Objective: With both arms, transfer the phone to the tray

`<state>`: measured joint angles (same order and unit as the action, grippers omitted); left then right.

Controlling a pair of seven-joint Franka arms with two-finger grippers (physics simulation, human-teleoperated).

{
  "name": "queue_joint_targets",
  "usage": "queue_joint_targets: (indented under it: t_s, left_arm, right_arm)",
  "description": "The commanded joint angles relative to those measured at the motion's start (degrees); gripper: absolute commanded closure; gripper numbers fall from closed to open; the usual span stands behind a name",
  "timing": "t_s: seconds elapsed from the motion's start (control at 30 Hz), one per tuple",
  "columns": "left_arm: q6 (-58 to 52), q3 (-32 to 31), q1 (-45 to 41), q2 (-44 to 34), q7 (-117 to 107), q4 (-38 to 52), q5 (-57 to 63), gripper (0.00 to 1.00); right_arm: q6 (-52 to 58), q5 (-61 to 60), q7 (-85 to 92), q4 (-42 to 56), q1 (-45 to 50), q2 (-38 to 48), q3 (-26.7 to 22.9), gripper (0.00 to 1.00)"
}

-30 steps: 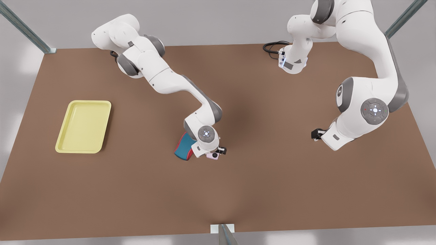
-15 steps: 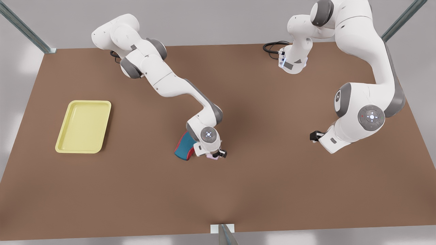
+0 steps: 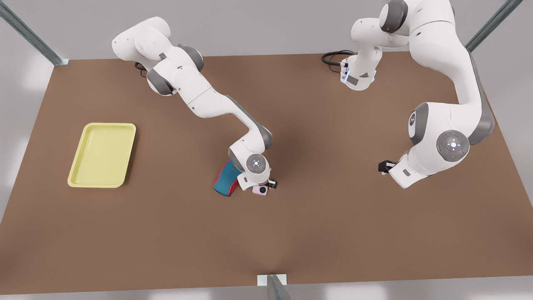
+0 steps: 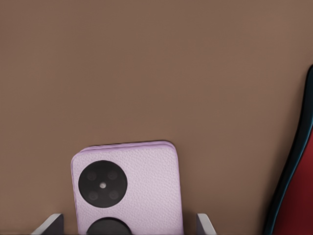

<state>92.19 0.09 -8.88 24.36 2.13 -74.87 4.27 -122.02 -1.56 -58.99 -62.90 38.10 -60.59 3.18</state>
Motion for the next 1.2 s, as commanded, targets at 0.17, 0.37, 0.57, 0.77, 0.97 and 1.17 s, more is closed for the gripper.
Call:
queue_joint_targets:
  t_s: [0.17,0.37,0.57,0.77,0.97,1.17]
  left_arm:
    - [0.0,0.0,0.0,0.25,0.59,-0.1,0.04,0.0]
    - [-0.08,0.0,0.0,0.25,0.5,-0.19,0.04,0.0]
    - [-0.17,0.0,-0.09,0.16,0.5,-0.19,0.04,0.0]
    - [-0.17,0.0,-0.09,-0.19,0.33,-0.01,0.12,0.0]
    - [-0.08,0.0,-0.17,-0.36,-0.29,0.08,0.12,0.0]
    - [-0.08,-0.09,-0.26,-0.54,-0.38,0.08,0.12,0.0]
  right_arm:
    - [-2.87,1.48,6.08,-1.61,-0.04,-0.05,1.65,0.0]
    - [-2.87,1.12,6.44,-1.44,-0.48,0.03,1.57,0.17]
    - [-2.79,0.86,6.44,-1.44,-0.65,0.39,1.57,0.29]
    - [-2.79,0.77,6.44,-1.7,-0.65,0.65,1.57,0.3]
    - [-2.52,0.77,8.02,-3.63,-2.15,2.85,1.57,0.28]
    - [-2.17,0.77,17.5,-22.87,-8.91,20.24,2.01,0.26]
